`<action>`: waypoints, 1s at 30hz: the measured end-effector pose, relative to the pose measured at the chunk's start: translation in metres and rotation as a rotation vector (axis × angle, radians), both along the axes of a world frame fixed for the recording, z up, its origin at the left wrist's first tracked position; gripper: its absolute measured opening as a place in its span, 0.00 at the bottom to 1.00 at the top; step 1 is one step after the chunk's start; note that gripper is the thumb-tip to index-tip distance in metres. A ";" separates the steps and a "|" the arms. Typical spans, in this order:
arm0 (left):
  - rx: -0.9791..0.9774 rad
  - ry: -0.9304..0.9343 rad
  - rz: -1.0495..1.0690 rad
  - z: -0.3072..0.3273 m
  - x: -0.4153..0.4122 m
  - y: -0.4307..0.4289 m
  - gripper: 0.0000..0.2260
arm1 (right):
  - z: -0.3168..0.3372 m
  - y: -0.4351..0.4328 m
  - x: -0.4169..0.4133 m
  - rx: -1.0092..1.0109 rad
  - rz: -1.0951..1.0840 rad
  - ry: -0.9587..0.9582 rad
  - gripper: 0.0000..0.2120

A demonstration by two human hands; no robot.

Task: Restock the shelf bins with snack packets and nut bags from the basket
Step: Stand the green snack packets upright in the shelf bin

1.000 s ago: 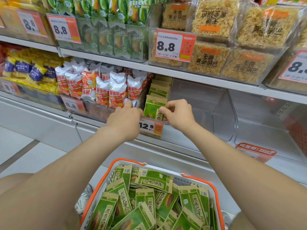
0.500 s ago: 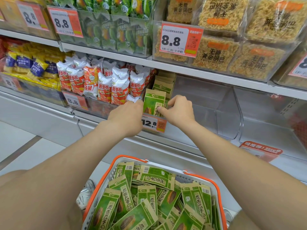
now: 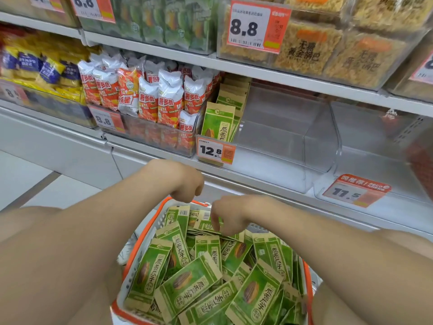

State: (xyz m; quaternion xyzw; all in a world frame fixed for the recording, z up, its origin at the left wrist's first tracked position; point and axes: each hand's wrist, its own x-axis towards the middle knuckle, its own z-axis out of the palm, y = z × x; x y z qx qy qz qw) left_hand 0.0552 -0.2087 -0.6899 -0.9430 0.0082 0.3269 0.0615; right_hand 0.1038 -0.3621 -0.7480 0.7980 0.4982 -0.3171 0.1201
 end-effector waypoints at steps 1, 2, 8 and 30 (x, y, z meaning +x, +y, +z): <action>0.001 0.005 -0.016 -0.004 0.000 -0.004 0.20 | -0.017 0.002 -0.005 -0.052 0.031 -0.017 0.14; 0.006 0.012 -0.031 -0.008 0.000 -0.008 0.18 | -0.034 0.003 -0.010 -0.068 0.063 -0.031 0.15; 0.012 0.017 -0.088 -0.019 0.004 -0.025 0.20 | -0.088 0.006 -0.032 0.046 0.230 -0.026 0.22; -0.011 -0.018 -0.042 -0.002 -0.001 -0.026 0.16 | -0.016 0.006 0.009 0.362 -0.152 0.151 0.06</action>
